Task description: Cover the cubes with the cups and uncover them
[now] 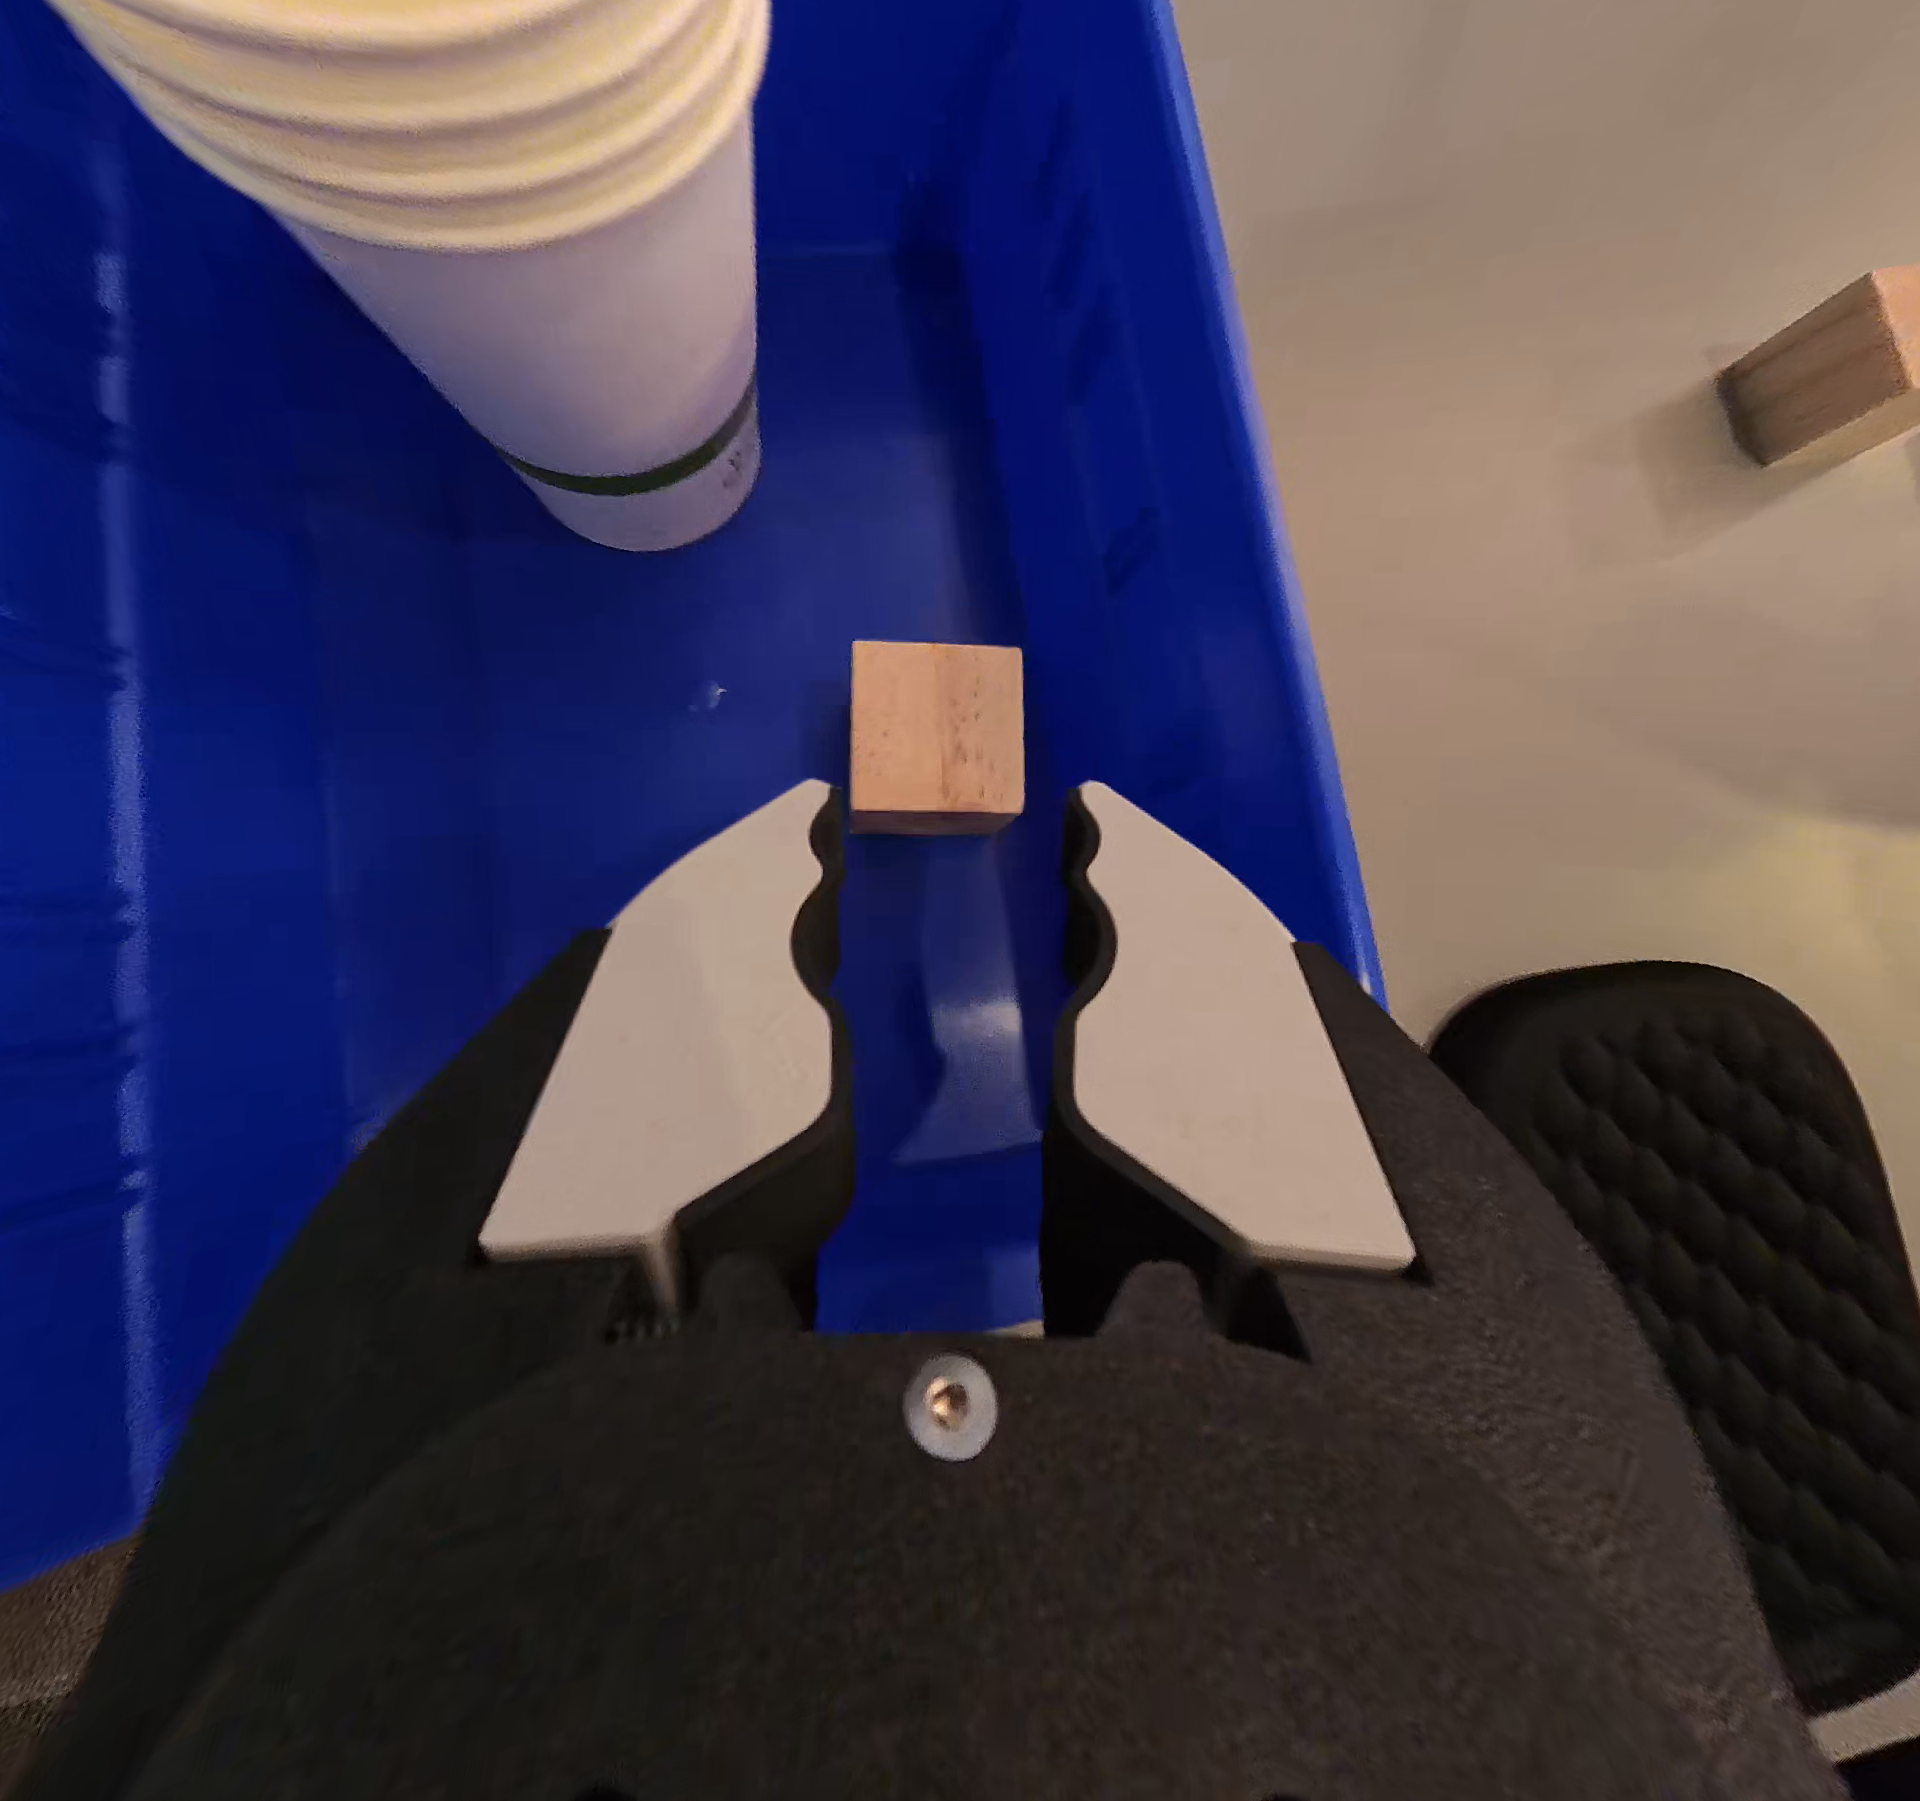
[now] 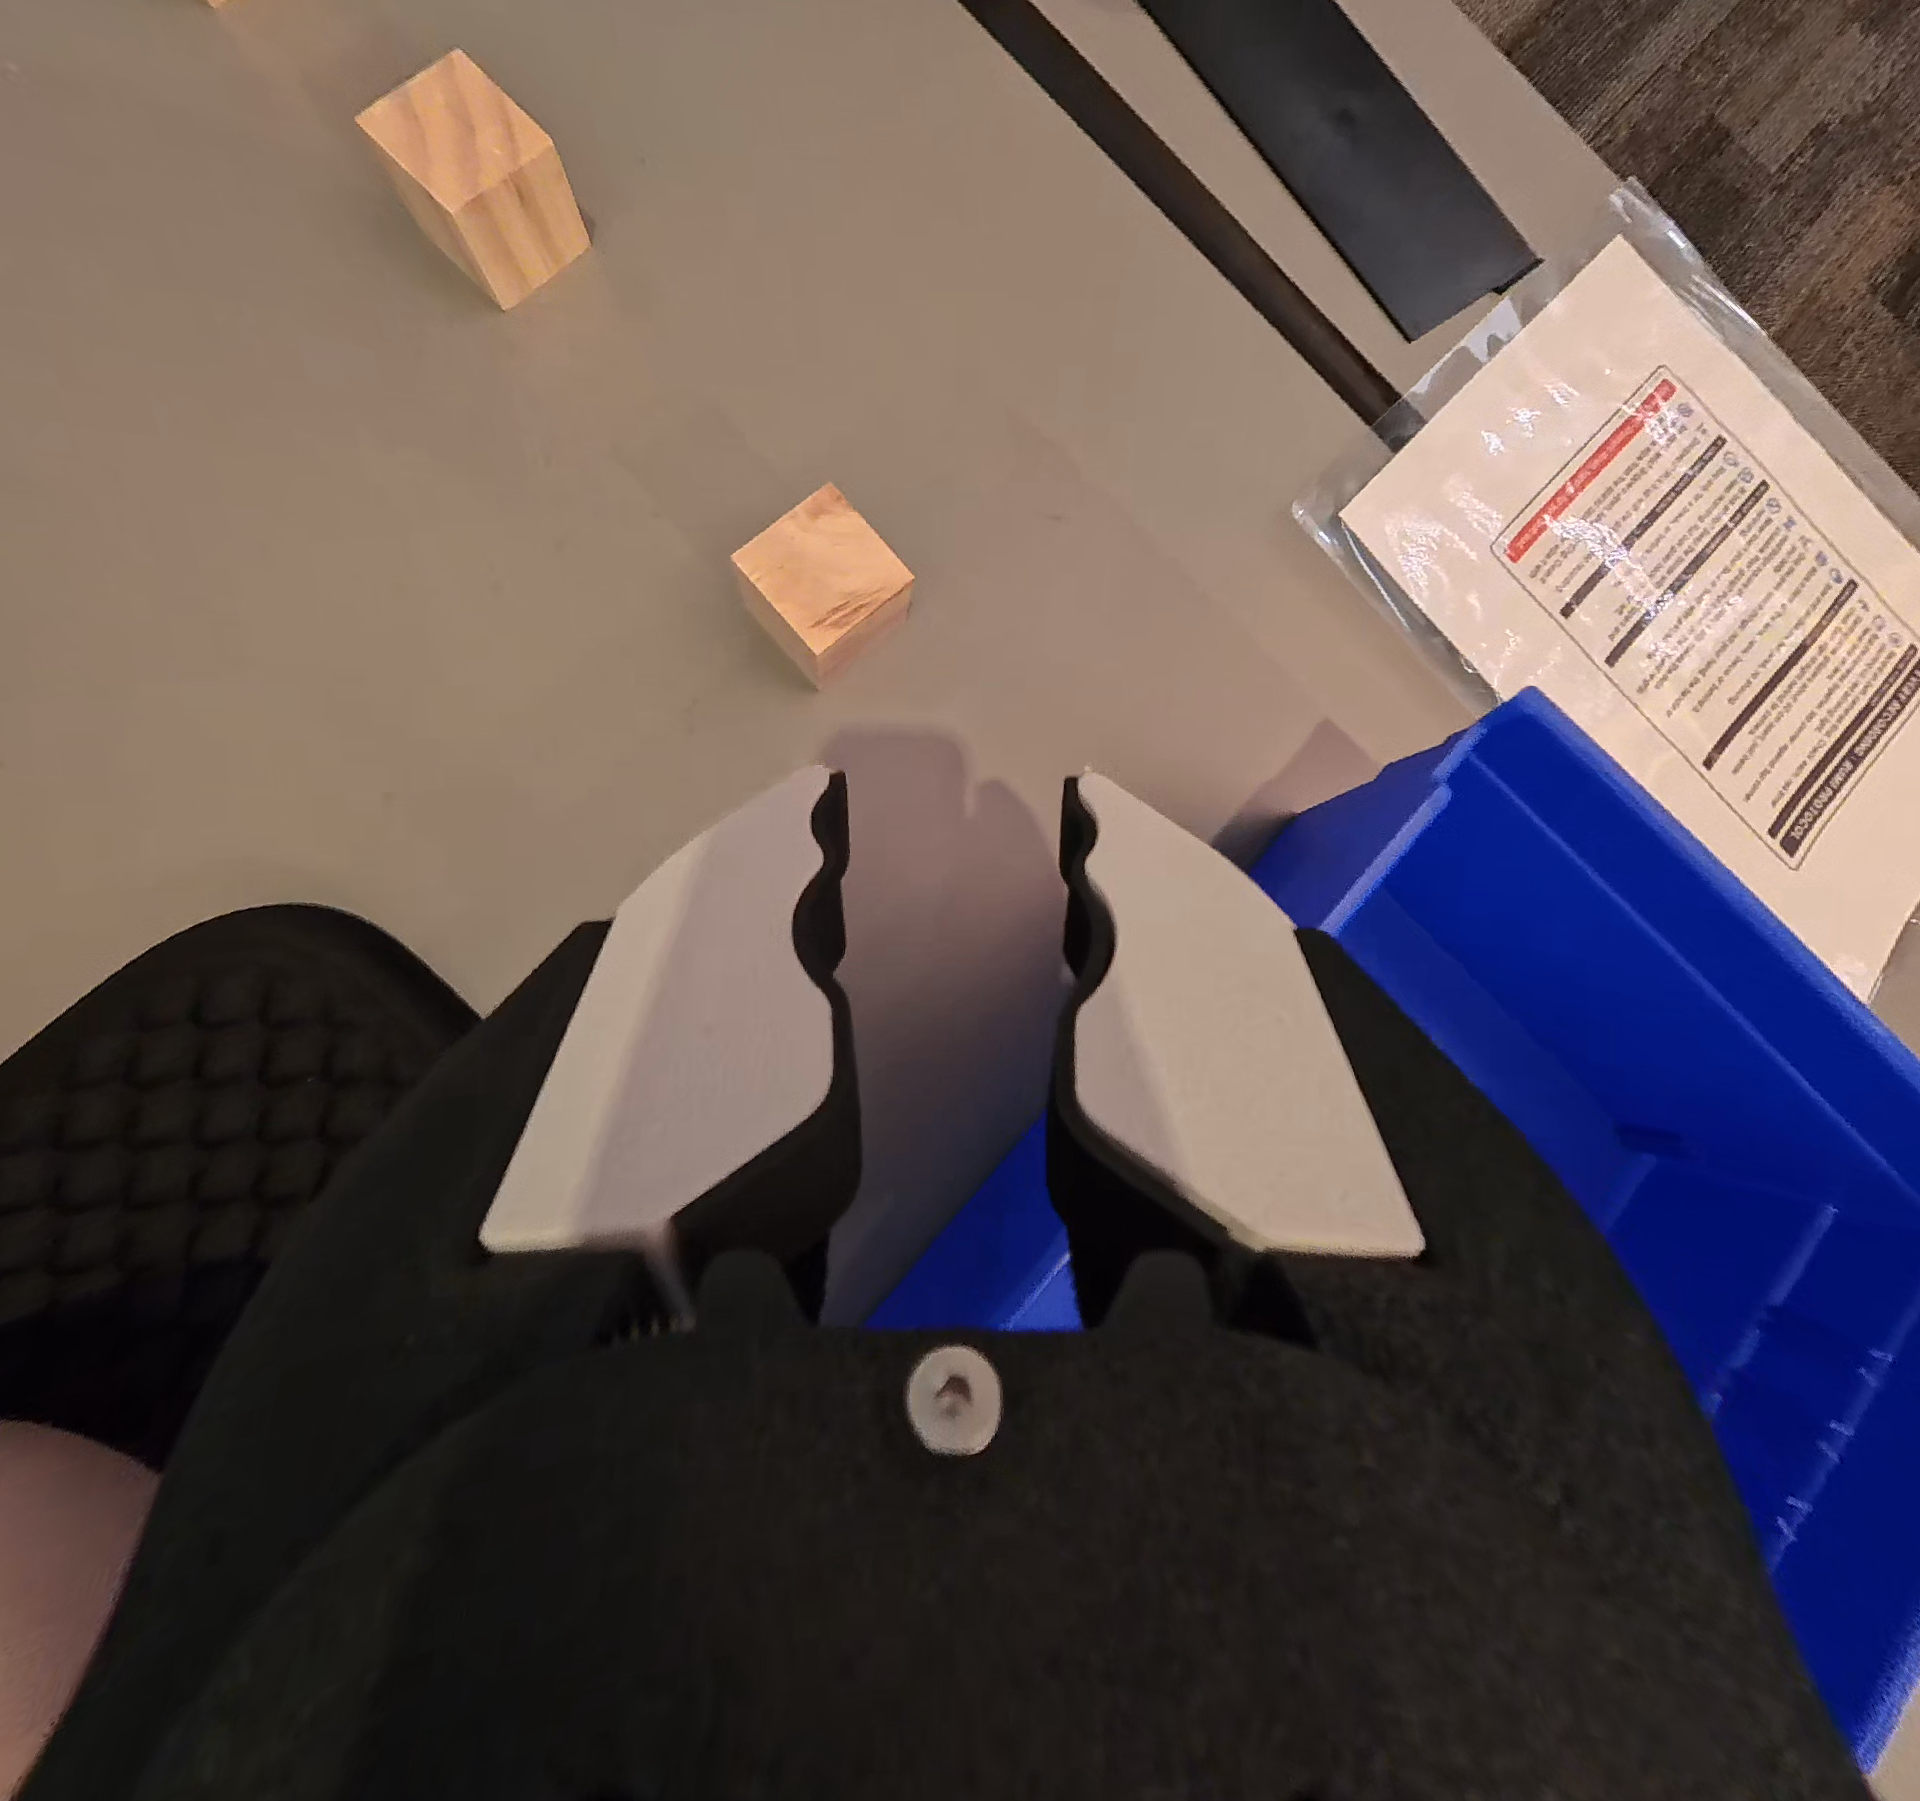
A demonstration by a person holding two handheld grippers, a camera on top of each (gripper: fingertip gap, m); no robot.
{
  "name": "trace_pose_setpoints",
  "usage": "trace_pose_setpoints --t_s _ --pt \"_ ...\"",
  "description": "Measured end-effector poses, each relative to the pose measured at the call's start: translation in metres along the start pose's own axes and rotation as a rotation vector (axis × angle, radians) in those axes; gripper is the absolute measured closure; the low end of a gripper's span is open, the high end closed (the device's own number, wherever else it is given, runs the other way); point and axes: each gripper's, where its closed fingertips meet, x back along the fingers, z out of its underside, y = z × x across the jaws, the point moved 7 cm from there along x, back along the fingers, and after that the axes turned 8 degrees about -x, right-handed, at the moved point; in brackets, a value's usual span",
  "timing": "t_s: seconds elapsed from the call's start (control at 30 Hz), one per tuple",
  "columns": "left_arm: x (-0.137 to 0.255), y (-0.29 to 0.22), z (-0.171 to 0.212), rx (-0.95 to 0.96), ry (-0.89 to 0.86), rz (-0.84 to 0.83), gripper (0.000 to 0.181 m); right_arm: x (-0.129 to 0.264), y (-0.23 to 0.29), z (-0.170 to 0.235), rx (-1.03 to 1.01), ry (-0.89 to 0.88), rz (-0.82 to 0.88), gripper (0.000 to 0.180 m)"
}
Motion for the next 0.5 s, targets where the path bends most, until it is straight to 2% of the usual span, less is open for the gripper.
trace_pose_setpoints --t_s 0.07,0.17,0.23,0.5 --pt "-0.012 -0.005 0.000 -0.004 0.075 0.020 0.141 -0.002 0.001 0.001 -0.002 0.011 -0.003 0.141" --pt "-0.028 -0.002 0.000 -0.052 0.169 -0.041 0.138 -0.006 0.002 0.004 -0.004 0.034 -0.009 0.141" --pt "-0.034 0.002 -0.004 -0.096 0.191 -0.102 0.141 -0.006 0.001 0.006 -0.008 0.040 -0.015 0.141" --pt "-0.038 0.011 -0.018 -0.114 0.221 -0.120 0.138 -0.001 -0.005 0.011 -0.044 -0.009 -0.033 0.142"
